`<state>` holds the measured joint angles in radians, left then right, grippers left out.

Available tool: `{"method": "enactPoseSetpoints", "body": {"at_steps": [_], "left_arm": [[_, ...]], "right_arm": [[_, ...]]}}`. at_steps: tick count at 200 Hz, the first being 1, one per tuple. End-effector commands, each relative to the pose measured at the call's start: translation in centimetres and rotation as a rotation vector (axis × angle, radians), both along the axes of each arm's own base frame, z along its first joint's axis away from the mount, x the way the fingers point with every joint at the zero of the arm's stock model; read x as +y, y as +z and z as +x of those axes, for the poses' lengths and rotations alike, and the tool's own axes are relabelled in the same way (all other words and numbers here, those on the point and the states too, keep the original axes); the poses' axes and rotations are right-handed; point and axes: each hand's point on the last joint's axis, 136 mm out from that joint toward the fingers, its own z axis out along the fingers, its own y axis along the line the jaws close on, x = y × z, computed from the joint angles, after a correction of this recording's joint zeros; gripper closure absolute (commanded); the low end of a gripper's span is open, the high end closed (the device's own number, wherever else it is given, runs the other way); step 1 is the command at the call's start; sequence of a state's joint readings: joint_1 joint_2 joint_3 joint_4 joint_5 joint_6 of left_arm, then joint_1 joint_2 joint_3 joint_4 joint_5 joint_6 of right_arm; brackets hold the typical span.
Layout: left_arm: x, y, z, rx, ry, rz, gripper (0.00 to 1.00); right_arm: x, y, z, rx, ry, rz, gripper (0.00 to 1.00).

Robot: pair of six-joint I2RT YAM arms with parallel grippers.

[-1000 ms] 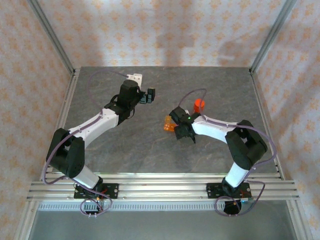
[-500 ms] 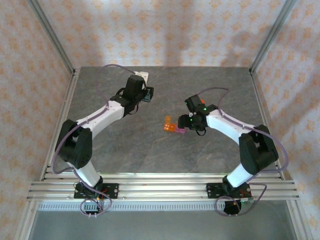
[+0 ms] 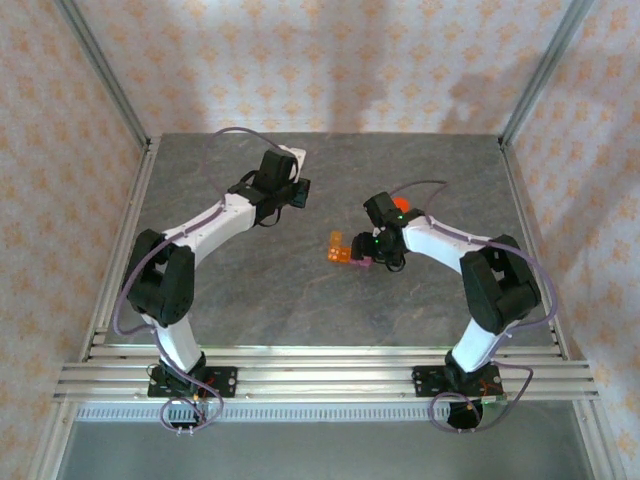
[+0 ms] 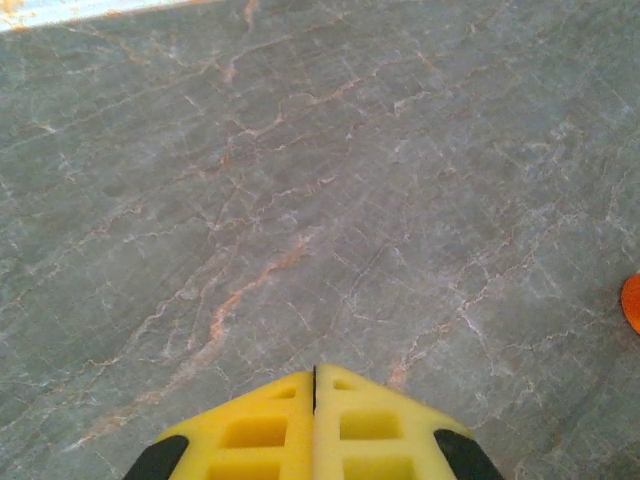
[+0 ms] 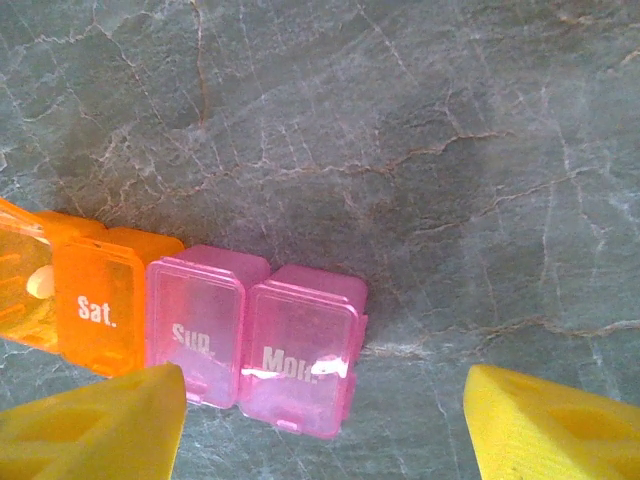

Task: Sort the pills into containers

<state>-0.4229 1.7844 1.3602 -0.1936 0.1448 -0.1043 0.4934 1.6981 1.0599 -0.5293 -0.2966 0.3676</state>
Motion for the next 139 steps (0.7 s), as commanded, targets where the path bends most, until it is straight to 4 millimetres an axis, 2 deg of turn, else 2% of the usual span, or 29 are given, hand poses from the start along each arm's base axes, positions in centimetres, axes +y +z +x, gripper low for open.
{"method": "enactPoseSetpoints", "body": {"at_steps": [1, 76, 82, 84, 88, 139], "left_arm": [[-0.6, -0.6, 0.1, 0.046, -0.028, -0.003, 1.00], [-3.0, -2.2, 0.0, 0.124, -0.094, -0.009, 1.00], [-3.3, -1.8, -0.1, 0.124, -0.101, -0.015, 1.00], [-3.5, -2.8, 0.0, 0.145, -0.102, -0.009, 1.00], [-3.7, -3.3, 0.0, 0.158, -0.108, -0.008, 1.00], [-6.6, -5.8, -0.8, 0.268, -0.181, 0.011, 1.00]], "right_arm": [[-0.1, -0.3, 1.0, -0.006, -0.028, -0.009, 0.28], [-0.7, -1.9, 0.6, 0.028, -0.036, -0.045, 0.31], [-0.8, -2.0, 0.5, 0.029, -0.038, -0.045, 0.32], [-0.8, -2.1, 0.5, 0.030, -0.037, -0.045, 0.32], [-0.7, -2.1, 0.4, 0.031, -0.036, -0.044, 0.32], [-0.9, -2.6, 0.1, 0.042, -0.046, -0.045, 0.33]]}}
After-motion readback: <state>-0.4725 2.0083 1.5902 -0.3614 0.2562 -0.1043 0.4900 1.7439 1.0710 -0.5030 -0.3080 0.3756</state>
